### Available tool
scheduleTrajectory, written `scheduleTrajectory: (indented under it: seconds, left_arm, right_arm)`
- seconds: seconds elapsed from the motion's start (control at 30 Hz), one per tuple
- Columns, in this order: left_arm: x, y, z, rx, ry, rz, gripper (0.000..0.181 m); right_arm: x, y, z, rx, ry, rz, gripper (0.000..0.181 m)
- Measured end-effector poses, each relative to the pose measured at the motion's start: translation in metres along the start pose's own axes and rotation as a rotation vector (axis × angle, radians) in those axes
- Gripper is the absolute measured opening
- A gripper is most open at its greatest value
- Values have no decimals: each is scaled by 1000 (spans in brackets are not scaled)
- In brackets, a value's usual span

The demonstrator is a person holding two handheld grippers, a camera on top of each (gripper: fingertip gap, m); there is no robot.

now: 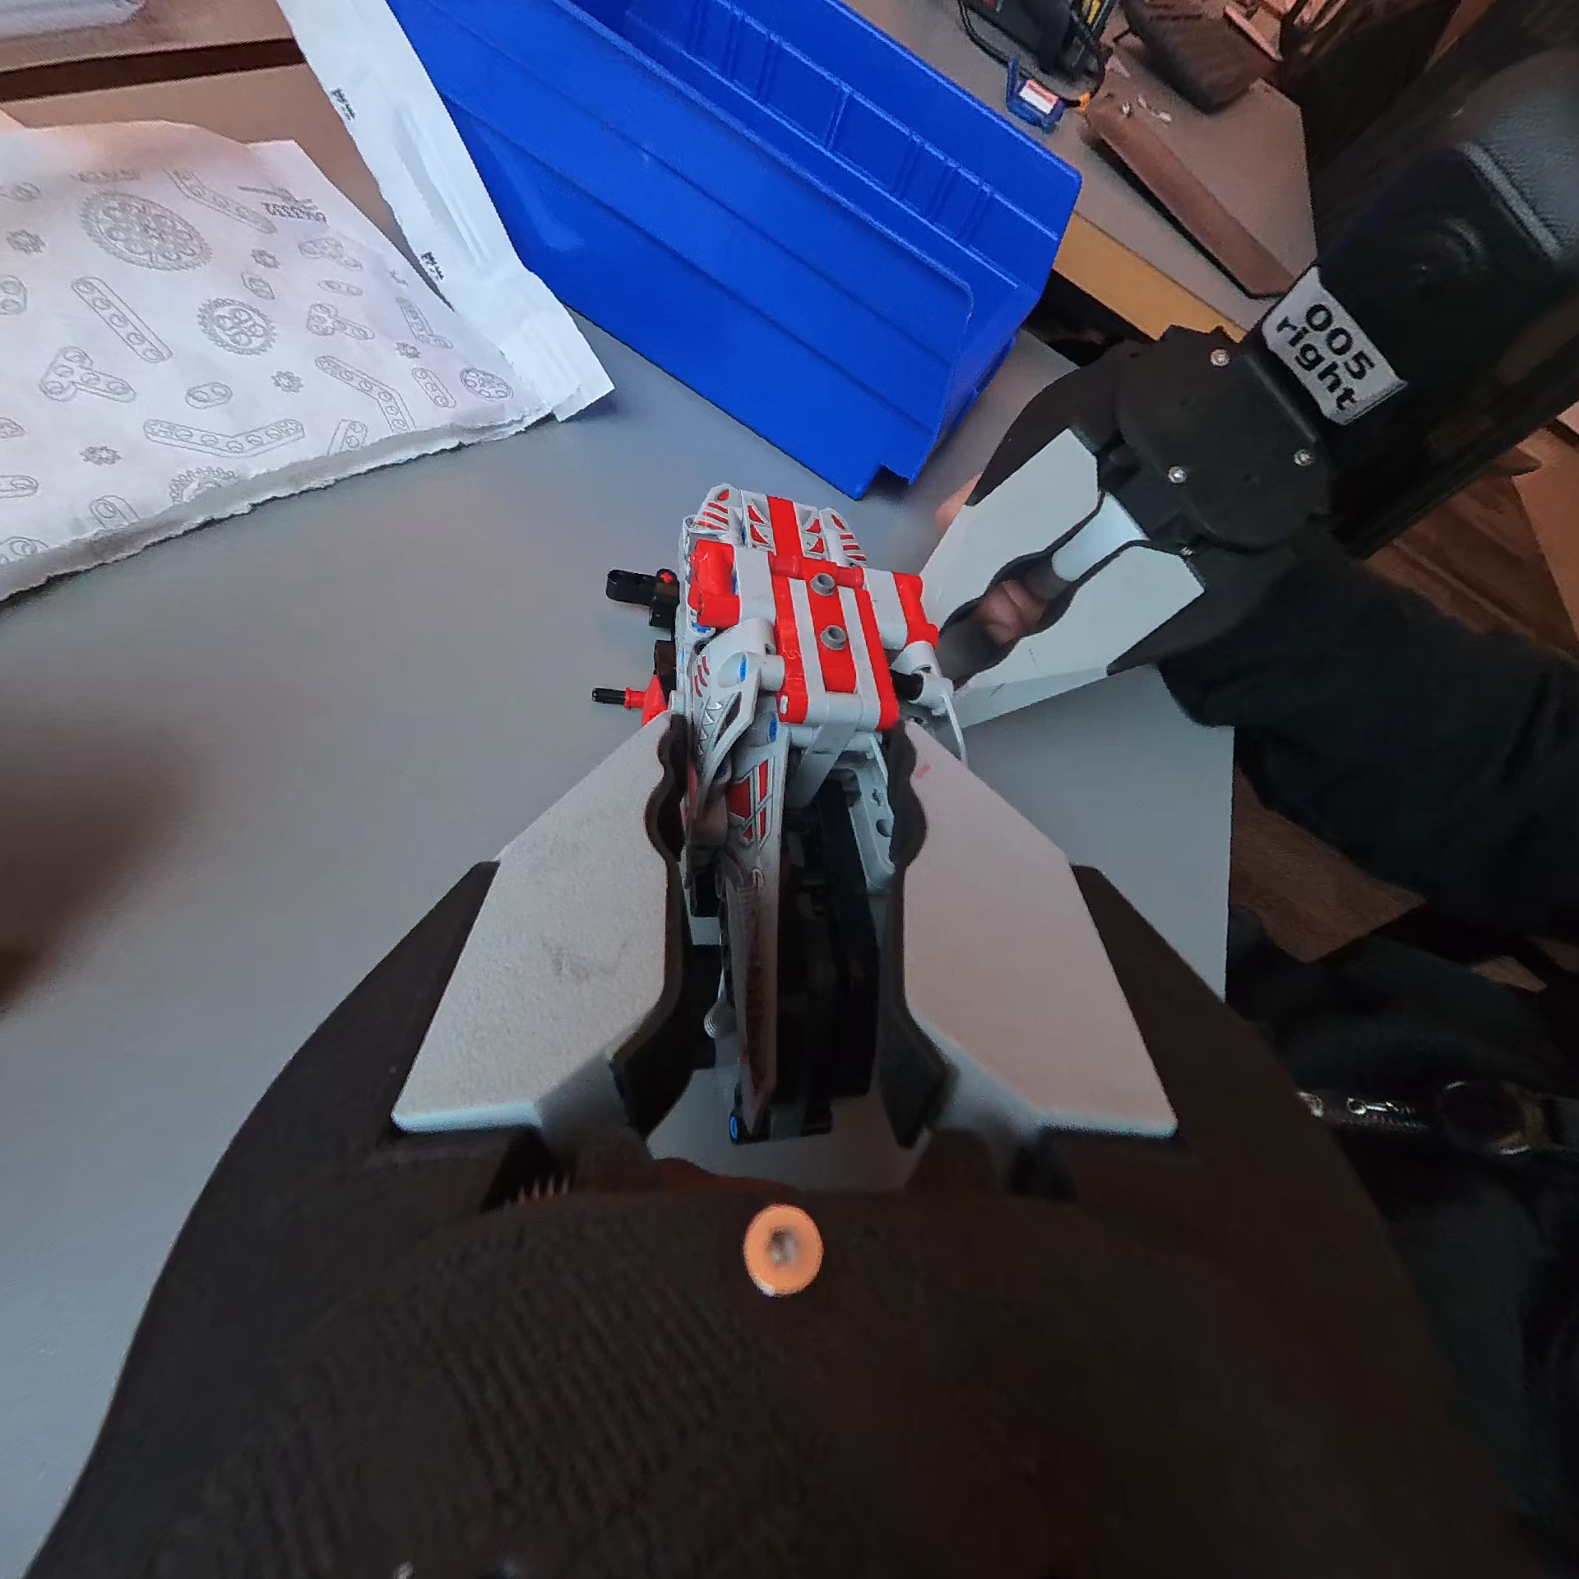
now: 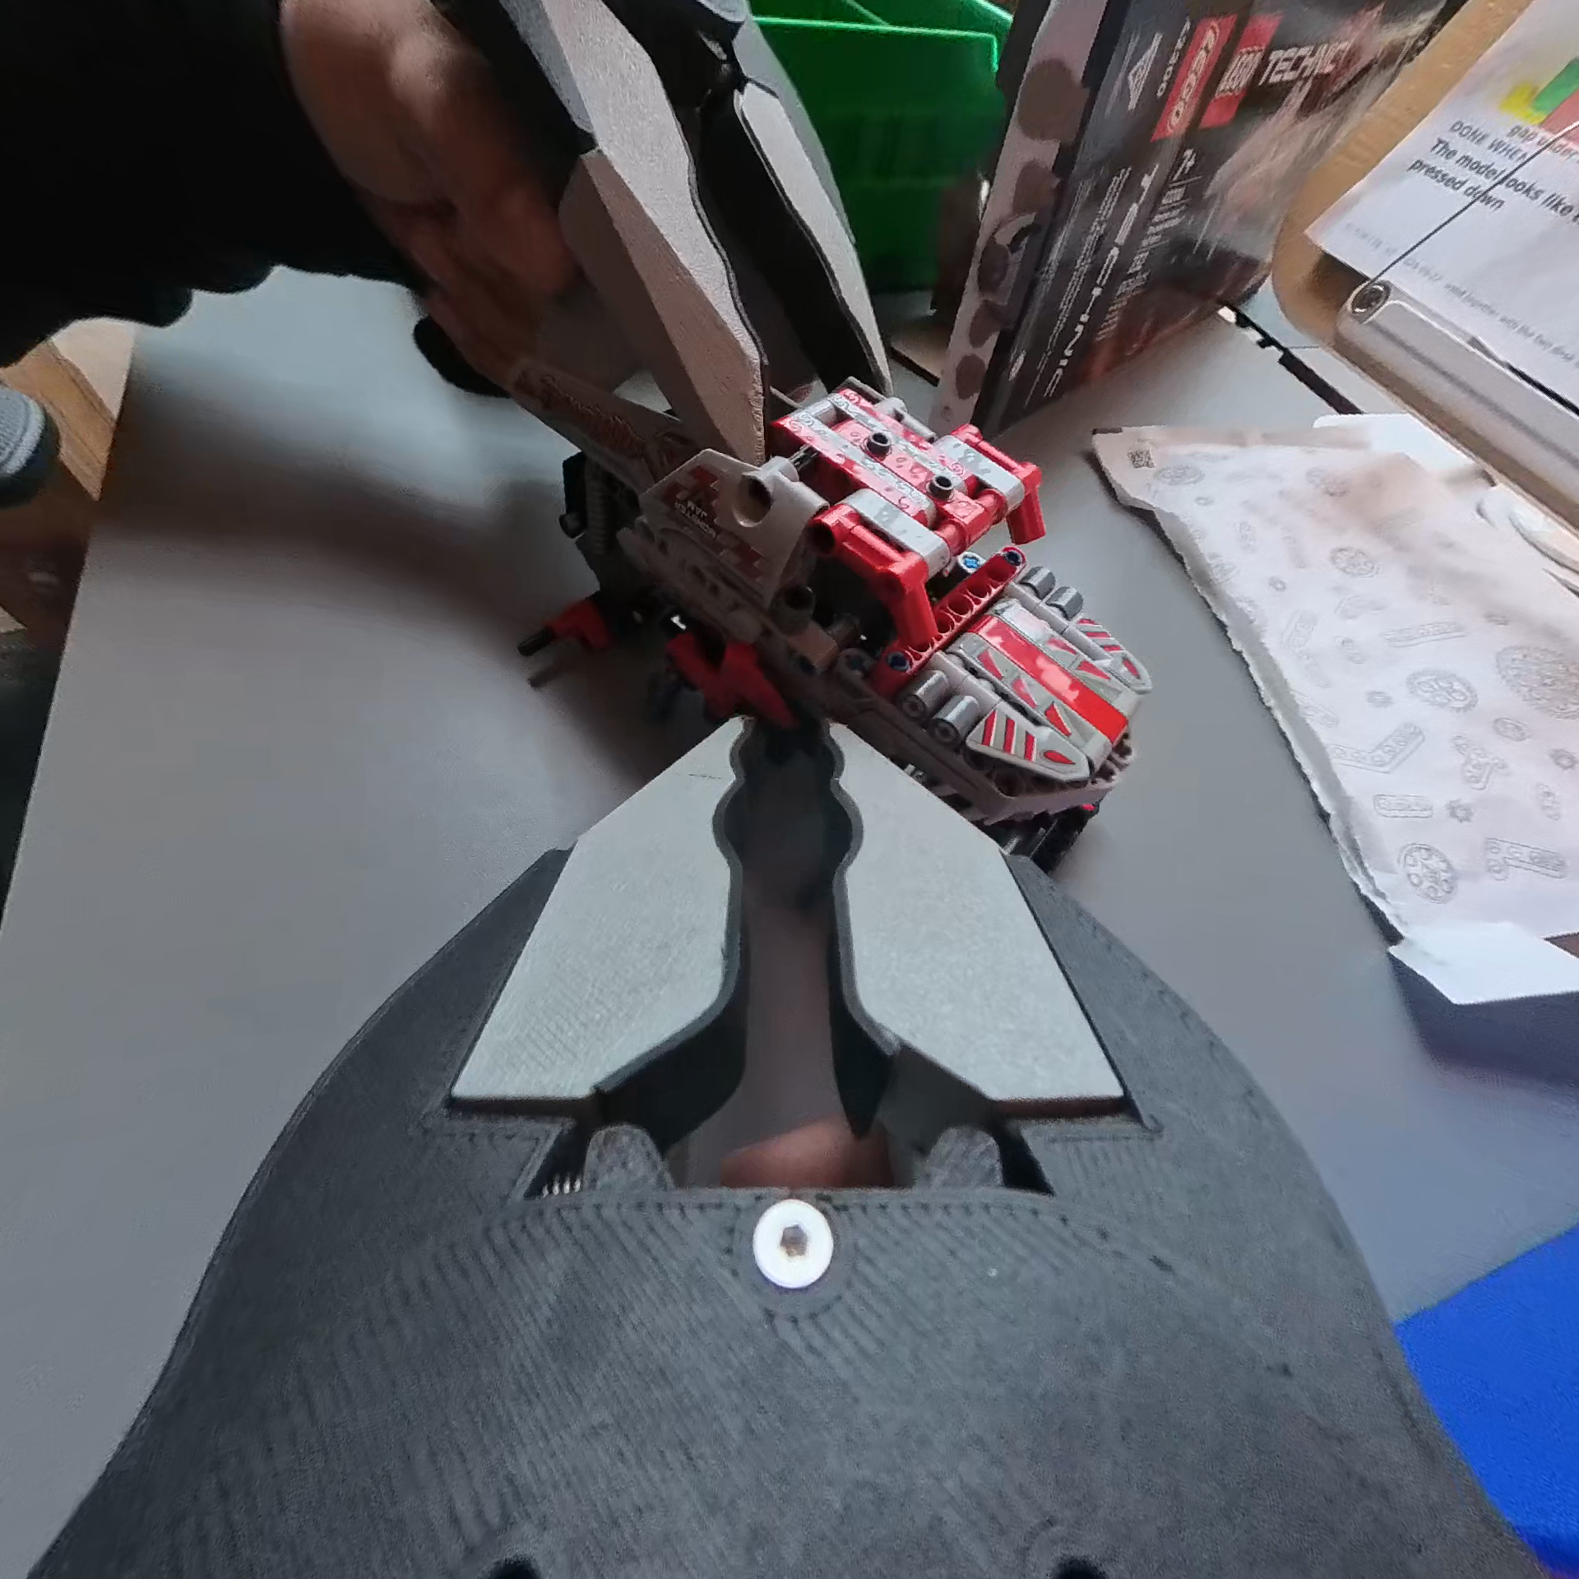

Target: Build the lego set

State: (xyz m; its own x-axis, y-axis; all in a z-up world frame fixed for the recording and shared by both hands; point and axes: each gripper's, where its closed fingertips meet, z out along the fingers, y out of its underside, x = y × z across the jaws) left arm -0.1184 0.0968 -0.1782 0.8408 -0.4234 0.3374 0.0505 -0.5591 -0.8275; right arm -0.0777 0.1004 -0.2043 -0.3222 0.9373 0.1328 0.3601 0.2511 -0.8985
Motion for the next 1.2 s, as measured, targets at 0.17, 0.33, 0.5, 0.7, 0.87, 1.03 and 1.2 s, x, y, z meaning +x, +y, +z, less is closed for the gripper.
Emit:
scheduleTrajectory:
  seconds: [0.17,0.33,0.5,0.7,0.87,1.03,1.2]
  left_arm:
    - [1,0,1,-25,4,15,45]
    - [-2,0,0,9,-4,2,45]
    - [-1,0,-1,23,-24,41,44]
    - [10,3,1,-28,-14,110,43]
    - [-17,-3,-13,-33,-143,144,42]
    - [-8,0,-9,-11,-88,94,42]
    - [-13,-3,-8,72,-148,11,43]
  right_arm:
    - [-5,4,8,-39,32,-168,10]
    - [1,3,10,-24,160,-367,1]
    - [-3,9,7,-62,153,-513,0]
    - [-18,11,-4,-34,45,-478,0]
    - [-37,8,-29,5,-202,-331,0]
    - [-5,20,-15,-79,-16,-135,0]
    - [-8,7,9,-90,33,189,26]
